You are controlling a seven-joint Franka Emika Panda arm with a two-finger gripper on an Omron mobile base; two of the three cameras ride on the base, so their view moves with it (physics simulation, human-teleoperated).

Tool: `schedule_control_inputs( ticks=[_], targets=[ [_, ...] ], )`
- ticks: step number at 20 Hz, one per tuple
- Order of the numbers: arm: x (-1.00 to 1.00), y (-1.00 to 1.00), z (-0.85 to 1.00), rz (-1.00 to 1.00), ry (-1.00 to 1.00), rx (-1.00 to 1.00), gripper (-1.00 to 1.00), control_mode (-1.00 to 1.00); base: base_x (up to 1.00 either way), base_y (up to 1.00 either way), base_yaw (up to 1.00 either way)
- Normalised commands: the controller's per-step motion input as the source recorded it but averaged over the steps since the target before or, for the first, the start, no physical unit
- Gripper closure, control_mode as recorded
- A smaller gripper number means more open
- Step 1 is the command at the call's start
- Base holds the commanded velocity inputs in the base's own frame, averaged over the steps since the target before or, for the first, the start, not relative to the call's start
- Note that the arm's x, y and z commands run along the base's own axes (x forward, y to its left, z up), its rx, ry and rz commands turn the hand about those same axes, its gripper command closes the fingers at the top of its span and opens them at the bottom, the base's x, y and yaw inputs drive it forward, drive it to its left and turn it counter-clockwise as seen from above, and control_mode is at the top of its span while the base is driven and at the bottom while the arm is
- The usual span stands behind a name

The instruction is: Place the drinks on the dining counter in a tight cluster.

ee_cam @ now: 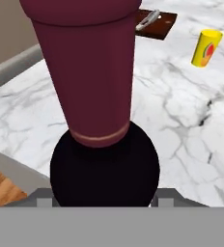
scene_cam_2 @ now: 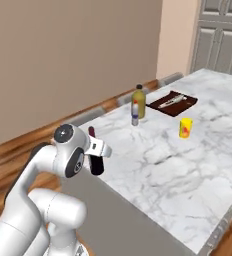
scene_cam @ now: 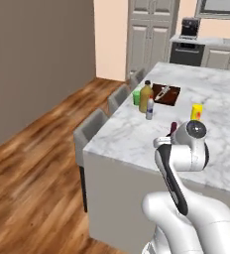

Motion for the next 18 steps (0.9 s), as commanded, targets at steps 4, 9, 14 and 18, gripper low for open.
schedule_control_inputs(
  ticks=[4, 9, 14, 18],
  targets=[
    [0.00, 0.00, 0.00, 0.00, 0.00, 0.00, 1.00, 1.00, 0.42, 0.44, -0.46],
    [0.00, 0.00, 0.00, 0.00, 0.00, 0.00, 1.00, 1.00, 0.47, 0.38, -0.53],
    [0.00, 0.00, 0.00, 0.00, 0.00, 0.00, 1.00, 1.00, 0.51, 0.43, -0.41],
    [0.00, 0.00, 0.00, 0.00, 0.00, 0.00, 1.00, 1.00, 0.53, 0.38, -0.15]
  ],
)
